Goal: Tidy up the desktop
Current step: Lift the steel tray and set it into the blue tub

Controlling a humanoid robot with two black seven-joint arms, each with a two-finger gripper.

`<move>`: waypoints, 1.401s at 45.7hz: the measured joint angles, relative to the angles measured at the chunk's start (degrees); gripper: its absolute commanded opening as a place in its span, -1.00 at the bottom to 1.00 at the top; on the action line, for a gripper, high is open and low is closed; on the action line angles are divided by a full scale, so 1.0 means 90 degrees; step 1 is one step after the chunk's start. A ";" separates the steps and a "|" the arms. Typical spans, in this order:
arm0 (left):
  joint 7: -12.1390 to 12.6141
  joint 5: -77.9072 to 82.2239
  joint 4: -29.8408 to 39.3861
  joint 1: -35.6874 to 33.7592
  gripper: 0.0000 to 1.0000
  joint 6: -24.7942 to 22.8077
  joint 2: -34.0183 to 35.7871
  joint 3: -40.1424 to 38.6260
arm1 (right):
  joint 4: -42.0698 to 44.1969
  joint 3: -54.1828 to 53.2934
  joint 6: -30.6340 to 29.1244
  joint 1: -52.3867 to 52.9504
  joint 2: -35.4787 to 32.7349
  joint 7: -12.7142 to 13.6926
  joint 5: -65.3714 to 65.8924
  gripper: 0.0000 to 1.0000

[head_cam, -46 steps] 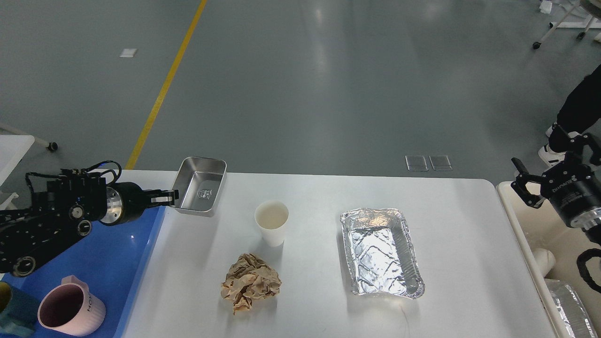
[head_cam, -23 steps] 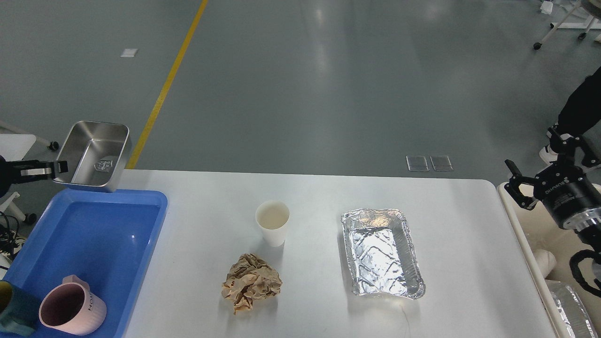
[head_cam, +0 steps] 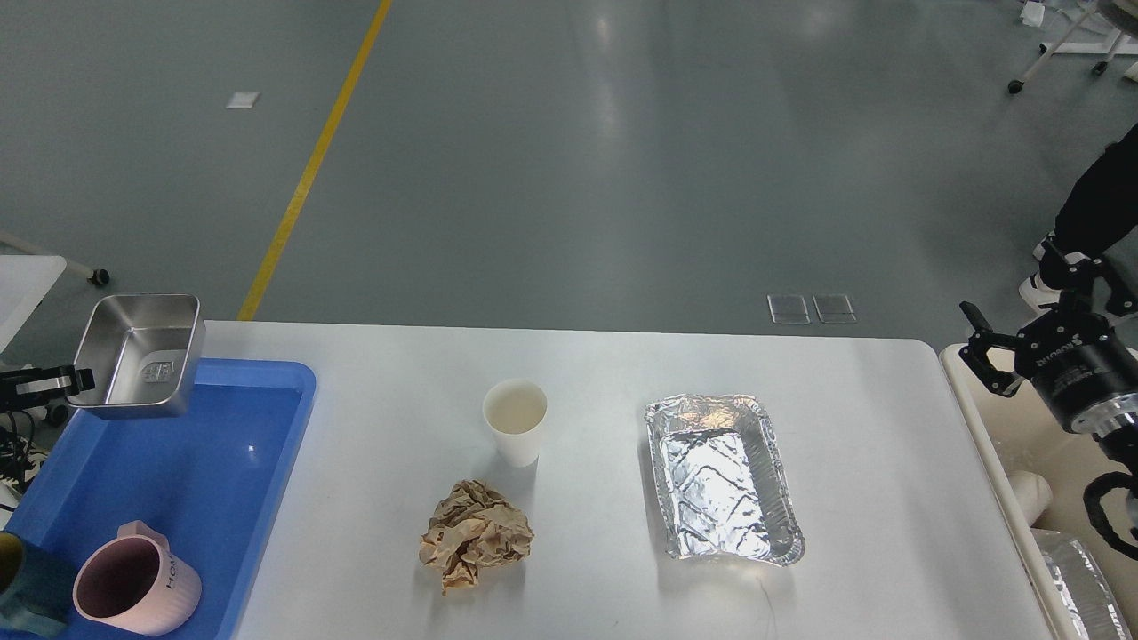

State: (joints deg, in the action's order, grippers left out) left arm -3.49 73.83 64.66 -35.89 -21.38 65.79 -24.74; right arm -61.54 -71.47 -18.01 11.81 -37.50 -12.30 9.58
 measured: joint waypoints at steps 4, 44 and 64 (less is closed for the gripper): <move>-0.0008 0.0011 -0.0530 0.0044 -0.93 0.0011 -0.0349 0.0003 | 0.0008 0.0002 0.0000 -0.0002 -0.0004 0.0000 0.0000 1.00; -0.0049 -0.0090 -0.2274 0.0324 0.93 0.0489 -0.2237 -0.0092 | 0.0023 0.0006 0.0000 -0.0035 -0.0052 0.0000 0.0000 1.00; -0.0004 -0.4010 -0.1781 0.0011 0.94 0.0054 -0.1648 -0.1180 | -0.0018 0.0018 0.0000 -0.0048 -0.0100 0.0000 0.0000 1.00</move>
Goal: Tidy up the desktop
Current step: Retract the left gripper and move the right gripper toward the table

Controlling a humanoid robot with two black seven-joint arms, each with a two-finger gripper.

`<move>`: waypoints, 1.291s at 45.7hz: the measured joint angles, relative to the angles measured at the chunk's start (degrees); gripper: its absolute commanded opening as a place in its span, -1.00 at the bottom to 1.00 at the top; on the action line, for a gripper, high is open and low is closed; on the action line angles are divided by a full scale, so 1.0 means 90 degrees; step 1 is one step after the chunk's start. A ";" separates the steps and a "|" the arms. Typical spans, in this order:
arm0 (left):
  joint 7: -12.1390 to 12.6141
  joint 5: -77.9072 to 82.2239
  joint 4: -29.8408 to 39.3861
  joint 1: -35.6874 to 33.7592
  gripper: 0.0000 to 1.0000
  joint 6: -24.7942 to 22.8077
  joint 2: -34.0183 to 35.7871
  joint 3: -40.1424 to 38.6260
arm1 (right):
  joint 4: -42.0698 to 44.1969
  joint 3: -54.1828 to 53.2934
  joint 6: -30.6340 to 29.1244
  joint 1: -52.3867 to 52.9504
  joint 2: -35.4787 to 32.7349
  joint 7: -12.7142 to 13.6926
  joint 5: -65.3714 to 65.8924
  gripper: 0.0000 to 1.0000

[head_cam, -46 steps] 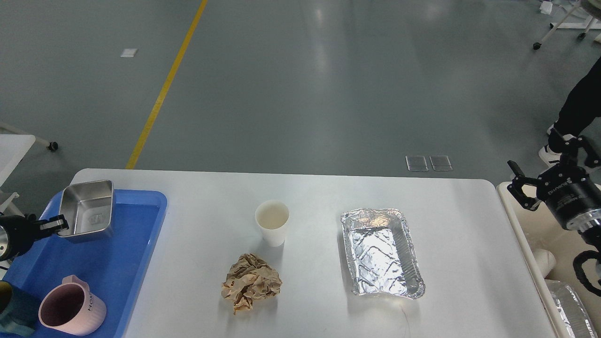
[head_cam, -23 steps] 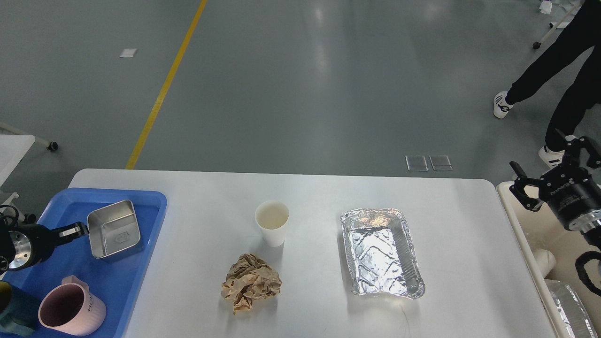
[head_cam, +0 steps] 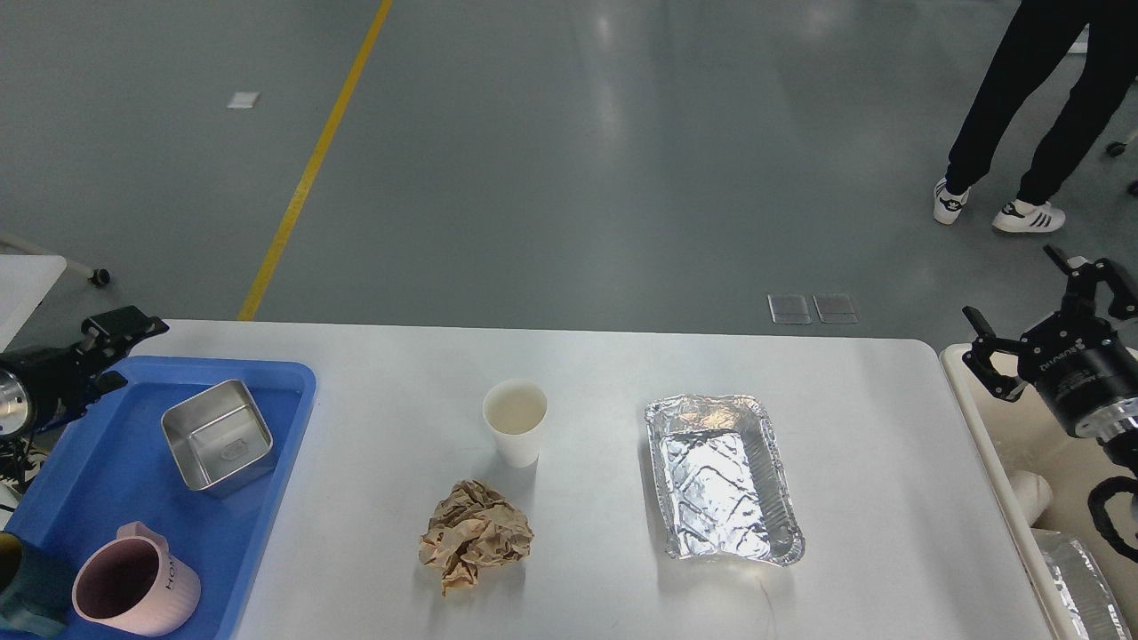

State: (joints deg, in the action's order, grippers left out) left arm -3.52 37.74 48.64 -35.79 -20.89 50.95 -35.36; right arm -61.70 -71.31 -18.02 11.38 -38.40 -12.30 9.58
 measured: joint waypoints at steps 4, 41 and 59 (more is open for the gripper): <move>0.0001 -0.0529 0.0252 0.0036 0.94 0.0057 0.0100 -0.0137 | -0.0001 0.0006 0.0001 0.0019 -0.0017 0.0003 0.0004 1.00; -0.0406 -0.3256 0.1960 0.1918 0.94 0.1508 -0.3471 -0.3962 | -0.0060 0.1132 -0.0005 0.0542 -0.1007 -0.0019 0.2108 1.00; -0.0788 -0.3314 0.1061 0.2606 0.94 0.0337 -0.4087 -0.4681 | -0.0455 0.2793 -0.0085 0.2009 -0.1840 -0.0227 0.4945 1.00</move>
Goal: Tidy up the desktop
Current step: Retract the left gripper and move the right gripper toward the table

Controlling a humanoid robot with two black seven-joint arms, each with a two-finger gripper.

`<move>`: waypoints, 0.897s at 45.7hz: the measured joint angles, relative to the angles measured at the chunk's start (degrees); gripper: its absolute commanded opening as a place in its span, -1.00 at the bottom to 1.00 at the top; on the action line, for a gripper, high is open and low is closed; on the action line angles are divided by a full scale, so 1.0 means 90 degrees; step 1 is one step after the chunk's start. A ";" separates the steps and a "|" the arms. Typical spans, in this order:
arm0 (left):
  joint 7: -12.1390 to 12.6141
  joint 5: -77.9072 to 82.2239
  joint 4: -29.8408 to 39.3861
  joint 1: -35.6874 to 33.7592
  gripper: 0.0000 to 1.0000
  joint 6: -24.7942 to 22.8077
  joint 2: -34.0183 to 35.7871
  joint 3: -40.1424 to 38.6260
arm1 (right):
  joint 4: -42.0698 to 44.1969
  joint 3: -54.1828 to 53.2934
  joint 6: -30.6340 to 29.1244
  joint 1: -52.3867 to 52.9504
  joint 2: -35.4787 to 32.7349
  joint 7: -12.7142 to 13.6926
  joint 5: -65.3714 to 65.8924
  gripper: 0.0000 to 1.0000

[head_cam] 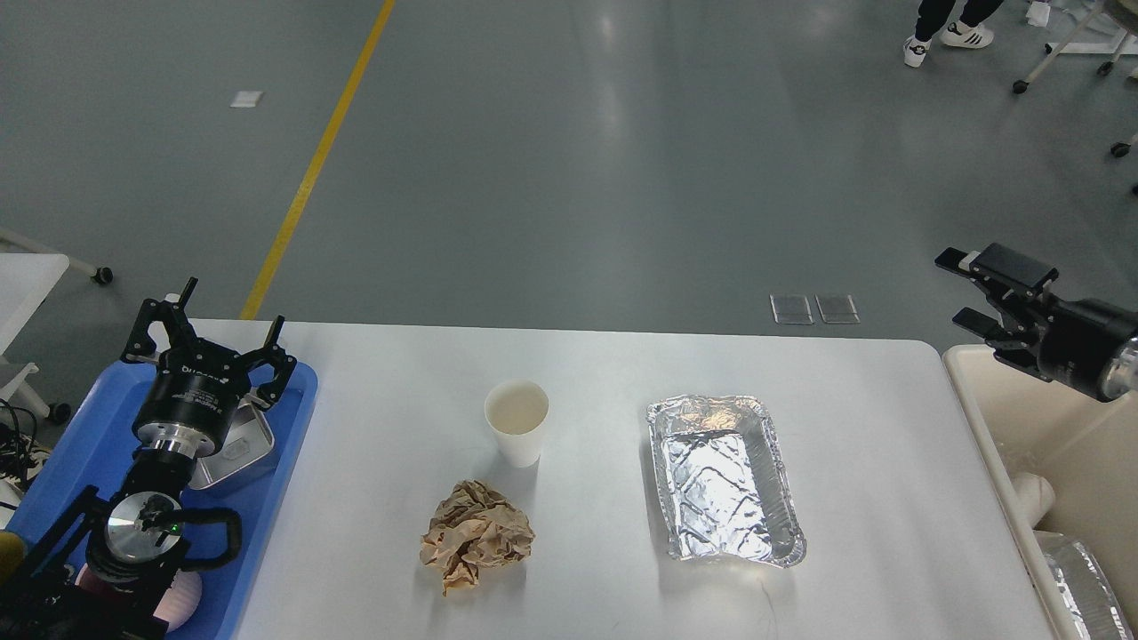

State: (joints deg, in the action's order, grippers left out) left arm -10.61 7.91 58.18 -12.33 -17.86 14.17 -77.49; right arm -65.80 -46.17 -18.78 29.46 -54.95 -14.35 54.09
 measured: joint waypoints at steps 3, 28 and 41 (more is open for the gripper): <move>-0.0003 -0.0014 -0.0133 0.0002 0.94 -0.0080 -0.0025 -0.0009 | -0.0156 0.0000 0.0035 0.0049 -0.0174 -0.0119 0.0636 1.00; -0.0023 0.0009 -0.0204 0.0007 0.94 -0.0020 -0.0436 0.0000 | -0.2265 0.0298 -0.0001 -0.0082 -0.2647 -0.0302 0.3591 1.00; -0.0023 0.0014 -0.0198 0.0022 0.94 0.0002 -0.0589 0.0024 | -0.2809 0.0389 0.0068 -0.0090 -0.3176 -0.0331 0.4885 1.00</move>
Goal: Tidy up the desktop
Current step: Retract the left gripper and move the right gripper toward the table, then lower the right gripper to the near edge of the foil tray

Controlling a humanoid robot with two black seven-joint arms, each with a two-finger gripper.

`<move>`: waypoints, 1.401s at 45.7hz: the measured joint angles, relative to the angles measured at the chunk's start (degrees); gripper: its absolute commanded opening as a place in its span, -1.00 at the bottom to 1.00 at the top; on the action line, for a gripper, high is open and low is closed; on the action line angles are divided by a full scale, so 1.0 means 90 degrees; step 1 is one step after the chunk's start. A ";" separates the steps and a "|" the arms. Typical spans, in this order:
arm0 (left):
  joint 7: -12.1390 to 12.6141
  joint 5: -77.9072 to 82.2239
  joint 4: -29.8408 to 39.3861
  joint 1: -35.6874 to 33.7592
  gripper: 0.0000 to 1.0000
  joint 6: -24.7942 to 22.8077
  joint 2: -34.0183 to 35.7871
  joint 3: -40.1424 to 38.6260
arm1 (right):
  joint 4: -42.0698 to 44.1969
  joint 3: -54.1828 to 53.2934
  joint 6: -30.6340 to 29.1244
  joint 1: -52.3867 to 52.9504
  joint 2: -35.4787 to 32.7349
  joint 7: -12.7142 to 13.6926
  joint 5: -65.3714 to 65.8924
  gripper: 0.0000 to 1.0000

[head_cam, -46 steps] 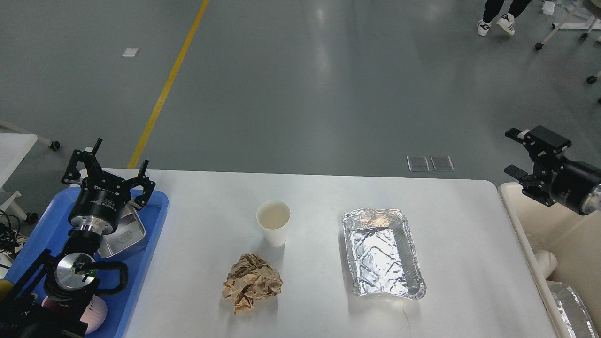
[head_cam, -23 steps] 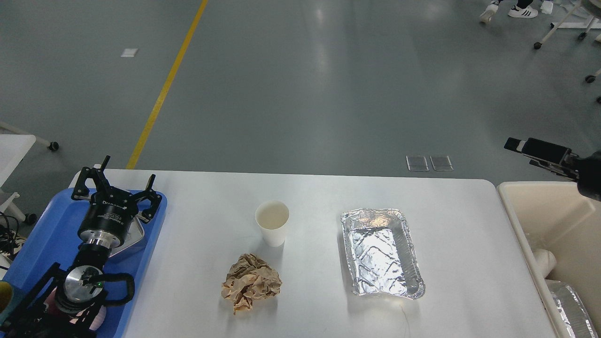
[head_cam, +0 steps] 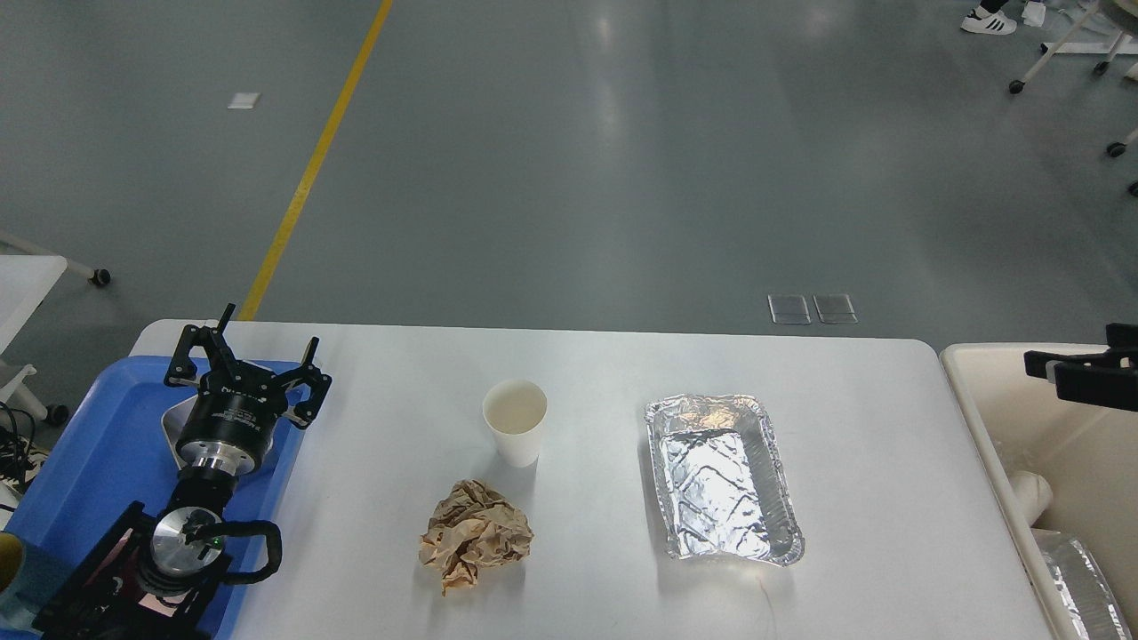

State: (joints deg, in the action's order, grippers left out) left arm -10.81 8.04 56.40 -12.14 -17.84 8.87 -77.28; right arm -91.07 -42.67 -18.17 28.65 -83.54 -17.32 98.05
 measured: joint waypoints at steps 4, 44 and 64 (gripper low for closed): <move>-0.0026 0.0005 0.0003 0.0001 0.94 0.0024 -0.0006 -0.0001 | -0.0090 0.0020 0.0006 -0.0003 -0.0010 -0.0043 0.0385 1.00; -0.0069 0.0054 0.0061 -0.0104 0.94 0.0290 0.0015 0.0427 | 0.0634 0.0815 -0.0094 0.0040 0.1576 -0.0096 0.1064 1.00; -0.0067 0.0054 0.0046 -0.0116 0.94 0.0309 0.0001 0.0508 | 0.0448 0.0760 -0.2036 0.0148 0.1372 0.1086 -0.3309 1.00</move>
State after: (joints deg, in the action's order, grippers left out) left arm -11.42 8.53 56.81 -13.18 -15.05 8.88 -72.71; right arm -87.04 -35.83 -36.49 29.98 -71.20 -7.55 68.27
